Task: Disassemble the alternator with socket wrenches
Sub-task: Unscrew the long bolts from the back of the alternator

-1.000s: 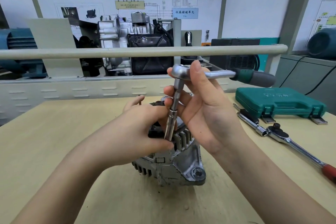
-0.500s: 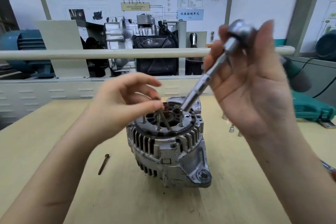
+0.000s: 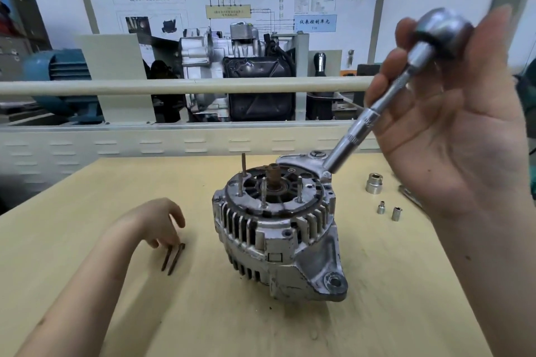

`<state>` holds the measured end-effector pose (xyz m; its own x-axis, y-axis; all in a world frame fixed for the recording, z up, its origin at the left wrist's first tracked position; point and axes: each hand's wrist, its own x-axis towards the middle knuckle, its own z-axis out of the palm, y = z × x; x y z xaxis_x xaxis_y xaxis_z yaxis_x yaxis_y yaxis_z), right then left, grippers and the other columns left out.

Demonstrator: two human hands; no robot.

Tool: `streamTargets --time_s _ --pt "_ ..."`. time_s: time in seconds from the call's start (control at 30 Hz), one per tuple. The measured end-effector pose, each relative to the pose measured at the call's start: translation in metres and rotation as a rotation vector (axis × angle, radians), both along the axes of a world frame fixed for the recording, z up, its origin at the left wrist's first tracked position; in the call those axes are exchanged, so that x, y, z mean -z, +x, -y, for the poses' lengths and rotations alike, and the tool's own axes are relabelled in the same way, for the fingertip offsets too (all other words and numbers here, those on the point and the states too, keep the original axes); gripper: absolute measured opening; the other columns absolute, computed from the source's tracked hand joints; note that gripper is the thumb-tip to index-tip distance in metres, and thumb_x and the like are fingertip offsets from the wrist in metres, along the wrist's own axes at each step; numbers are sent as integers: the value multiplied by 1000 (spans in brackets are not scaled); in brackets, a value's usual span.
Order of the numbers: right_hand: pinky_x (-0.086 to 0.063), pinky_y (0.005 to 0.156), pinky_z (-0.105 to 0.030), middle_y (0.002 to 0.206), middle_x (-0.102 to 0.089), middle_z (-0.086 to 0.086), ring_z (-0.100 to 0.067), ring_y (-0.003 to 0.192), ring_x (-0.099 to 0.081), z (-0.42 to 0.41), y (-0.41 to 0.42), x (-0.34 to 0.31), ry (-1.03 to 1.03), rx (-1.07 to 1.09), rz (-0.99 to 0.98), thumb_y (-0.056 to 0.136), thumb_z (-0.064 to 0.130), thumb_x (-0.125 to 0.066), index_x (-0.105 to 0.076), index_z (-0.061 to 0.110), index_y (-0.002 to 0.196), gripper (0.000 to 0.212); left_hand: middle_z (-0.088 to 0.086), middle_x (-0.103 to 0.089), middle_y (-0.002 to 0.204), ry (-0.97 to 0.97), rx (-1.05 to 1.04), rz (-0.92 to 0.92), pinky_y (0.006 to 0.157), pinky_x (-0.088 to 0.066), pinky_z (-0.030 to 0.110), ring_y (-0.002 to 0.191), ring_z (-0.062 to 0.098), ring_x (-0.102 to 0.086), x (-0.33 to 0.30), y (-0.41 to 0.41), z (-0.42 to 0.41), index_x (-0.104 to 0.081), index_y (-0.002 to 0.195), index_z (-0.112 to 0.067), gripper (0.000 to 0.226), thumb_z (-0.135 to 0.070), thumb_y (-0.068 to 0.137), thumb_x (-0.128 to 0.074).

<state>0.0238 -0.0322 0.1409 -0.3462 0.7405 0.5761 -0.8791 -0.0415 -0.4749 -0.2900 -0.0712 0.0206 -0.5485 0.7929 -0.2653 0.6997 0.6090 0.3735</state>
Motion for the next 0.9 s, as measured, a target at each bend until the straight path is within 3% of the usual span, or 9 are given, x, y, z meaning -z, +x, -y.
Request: streamTargets --time_s 0.1,0.33,0.47,0.57,0.67,0.73,0.83,0.9 --pt "-53 58 -23 76 -69 0 -11 58 -66 1 0 1 3 -2 -1 61 36 -56 -67 10 71 30 15 -67 95 -35 14 4 55 -53 21 63 15 -63 5 -6 -1 -58 100 -12 28 -2 76 -65" --pt "-53 58 -23 75 -69 -1 -11 58 -65 1 0 0 -10 8 7 67 37 -56 -68 10 68 30 11 -69 93 -59 13 36 56 -53 21 68 15 -65 4 -1 -2 -57 101 -14 27 -7 78 -68" --pt "-53 58 -23 75 -69 0 -10 59 -65 1 0 0 -14 10 12 68 38 -56 -67 10 69 30 1 -65 81 -29 13 -20 54 -47 20 67 10 -61 0 3 -2 -57 98 -16 15 -23 86 -62" --pt "-53 58 -22 75 -69 0 -10 58 -65 1 1 -1 -12 1 14 64 37 -56 -66 11 70 29 4 -65 82 268 45 -72 60 -46 25 72 15 -61 -4 9 -6 -60 86 -15 18 -32 89 -57" --pt "-53 58 -22 75 -68 0 -11 58 -65 1 1 0 -12 0 14 60 36 -56 -66 10 70 29 2 -67 82 650 58 156 65 -48 25 77 14 -61 -15 27 -9 -63 84 -16 25 -35 92 -50" --pt "-53 58 -22 76 -68 0 -11 58 -65 1 1 0 -13 2 16 60 36 -57 -66 10 70 29 2 -68 87 702 75 289 71 -49 26 83 15 -62 -21 38 -10 -65 90 -14 29 -35 94 -47" --pt "-52 58 -22 76 -68 -1 -11 58 -65 1 1 0 -12 4 15 60 36 -57 -66 10 70 29 2 -64 97 421 147 109 77 -49 29 91 17 -59 -24 36 -7 -62 95 -19 15 -31 89 -56" --pt "-52 58 -22 76 -68 -1 -11 58 -65 1 2 0 -11 6 13 60 36 -57 -67 11 67 28 0 -57 110 17 151 -9 81 -50 29 102 17 -55 -23 35 -3 -53 115 -22 42 -37 78 -68"
